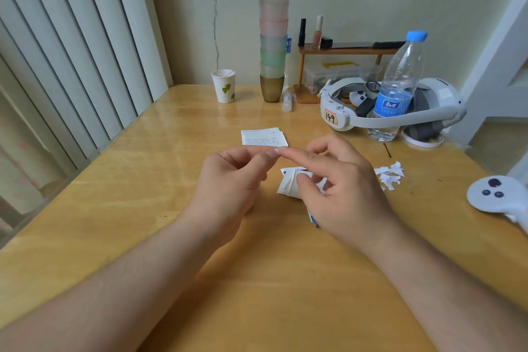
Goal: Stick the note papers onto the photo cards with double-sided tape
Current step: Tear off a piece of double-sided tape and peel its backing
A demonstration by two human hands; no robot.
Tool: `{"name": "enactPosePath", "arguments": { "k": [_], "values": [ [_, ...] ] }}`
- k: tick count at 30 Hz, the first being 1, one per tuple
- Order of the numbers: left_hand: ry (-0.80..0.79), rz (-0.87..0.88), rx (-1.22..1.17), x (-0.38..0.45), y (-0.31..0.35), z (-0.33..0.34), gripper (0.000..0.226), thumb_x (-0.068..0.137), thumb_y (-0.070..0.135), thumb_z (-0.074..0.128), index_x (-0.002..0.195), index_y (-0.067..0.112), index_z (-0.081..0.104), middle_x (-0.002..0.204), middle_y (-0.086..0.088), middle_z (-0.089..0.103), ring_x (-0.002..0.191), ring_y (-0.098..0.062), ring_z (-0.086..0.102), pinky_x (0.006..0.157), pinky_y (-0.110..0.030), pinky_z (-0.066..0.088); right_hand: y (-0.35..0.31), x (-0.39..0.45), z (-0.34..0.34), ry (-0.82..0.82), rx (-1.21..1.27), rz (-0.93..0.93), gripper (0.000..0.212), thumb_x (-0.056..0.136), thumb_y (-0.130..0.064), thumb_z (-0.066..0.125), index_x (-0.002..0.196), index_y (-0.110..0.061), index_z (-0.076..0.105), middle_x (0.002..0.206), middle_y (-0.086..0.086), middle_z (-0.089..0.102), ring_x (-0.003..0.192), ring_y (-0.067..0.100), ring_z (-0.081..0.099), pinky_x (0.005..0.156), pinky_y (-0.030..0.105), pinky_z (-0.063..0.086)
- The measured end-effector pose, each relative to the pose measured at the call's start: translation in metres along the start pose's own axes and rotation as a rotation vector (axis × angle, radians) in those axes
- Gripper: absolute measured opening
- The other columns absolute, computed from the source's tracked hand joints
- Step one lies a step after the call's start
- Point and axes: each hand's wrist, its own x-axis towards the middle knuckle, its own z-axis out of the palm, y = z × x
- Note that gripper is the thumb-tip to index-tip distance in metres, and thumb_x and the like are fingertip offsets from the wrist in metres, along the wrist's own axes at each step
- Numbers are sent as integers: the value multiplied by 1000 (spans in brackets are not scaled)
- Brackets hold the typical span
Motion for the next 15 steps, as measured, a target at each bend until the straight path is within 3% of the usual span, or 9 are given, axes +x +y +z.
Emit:
{"name": "enactPosePath", "arguments": {
  "k": [3, 6, 11, 15],
  "values": [
    [16, 46, 34, -3, 3, 3, 13, 92, 25, 77, 85, 18, 84, 68, -1, 50, 70, -27, 32, 58, -32, 27, 2, 1, 1, 46, -72, -31, 47, 89, -13, 63, 129, -35, 73, 100, -9, 56, 69, 14, 56, 63, 23, 49],
    [43, 57, 37, -3, 4, 3, 14, 94, 22, 74, 84, 20, 84, 71, -2, 53, 70, -26, 35, 61, -32, 30, 5, 3, 0, 60, -94, 74, 42, 89, -21, 61, 128, -27, 74, 98, -11, 58, 63, 13, 56, 65, 32, 52],
    [-29, 134, 144, -4, 2, 1, 20, 97, 24, 67, 88, 27, 85, 78, 7, 65, 73, -17, 51, 69, -33, 43, 2, 5, -6, 22, 200, 299, 17, 94, -26, 72, 109, -30, 78, 91, -14, 65, 70, 11, 59, 69, 14, 46],
    [-132, 151, 117, -7, 0, 2, 32, 86, 24, 53, 87, 27, 84, 80, 6, 65, 80, -13, 55, 73, -24, 45, -5, 7, -4, -64, 446, 405, 27, 88, -45, 68, 110, -33, 79, 98, -14, 72, 78, 20, 64, 74, 37, 58]
  ]
}}
